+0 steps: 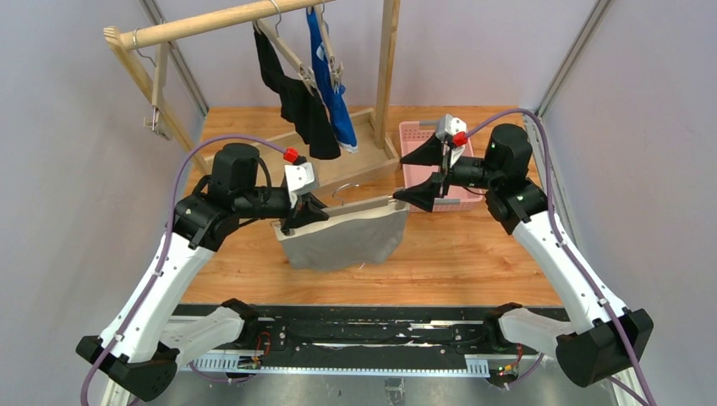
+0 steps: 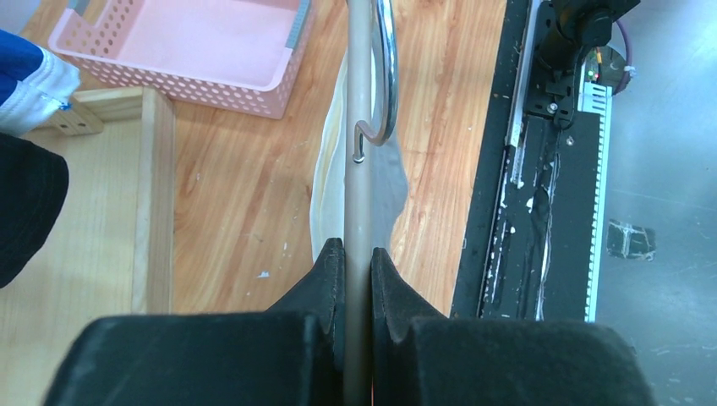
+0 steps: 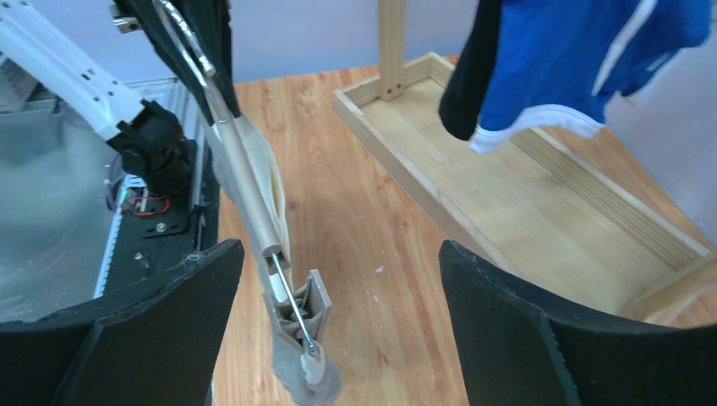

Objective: Remove the underwear clipped to the hanger

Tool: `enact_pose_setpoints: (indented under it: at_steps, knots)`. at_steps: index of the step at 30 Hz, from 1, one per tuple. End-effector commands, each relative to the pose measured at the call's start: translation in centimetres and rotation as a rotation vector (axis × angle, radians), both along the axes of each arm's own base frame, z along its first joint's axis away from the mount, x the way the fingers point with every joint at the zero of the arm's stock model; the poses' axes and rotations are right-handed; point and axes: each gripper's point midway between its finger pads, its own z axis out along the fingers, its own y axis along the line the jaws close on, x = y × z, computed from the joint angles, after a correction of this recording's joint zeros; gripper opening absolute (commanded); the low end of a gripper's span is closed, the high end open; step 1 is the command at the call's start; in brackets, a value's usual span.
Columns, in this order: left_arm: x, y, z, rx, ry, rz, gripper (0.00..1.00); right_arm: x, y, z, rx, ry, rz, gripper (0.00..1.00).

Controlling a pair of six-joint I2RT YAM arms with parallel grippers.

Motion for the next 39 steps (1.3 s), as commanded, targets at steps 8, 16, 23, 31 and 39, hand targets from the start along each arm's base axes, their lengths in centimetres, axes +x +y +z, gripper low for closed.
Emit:
enact_pose_setpoints:
  at_steps: [8,16,23,31,39]
  knots:
    - [0.1,-0.9,2.4,-0.074,-0.078,-0.034,0.00,-3.5,0.4,0.0,0.045,0.023,0.229,0.87]
    - [0.2,-0.7,2.7,-0.078,-0.085,-0.019,0.00,-2.9,0.4,-0.8,0.038,0.046,0.202,0.82]
    - [0.3,-0.7,2.8,-0.074,-0.083,-0.012,0.00,-2.5,0.5,-1.2,0.034,0.053,0.190,0.75]
    - [0.4,-0.7,2.8,-0.077,-0.082,-0.006,0.00,-2.4,0.5,-1.5,0.029,0.063,0.186,0.48]
    - [0.7,-0.7,3.1,-0.080,-0.091,0.007,0.00,-2.0,0.5,-1.7,0.023,0.070,0.169,0.01]
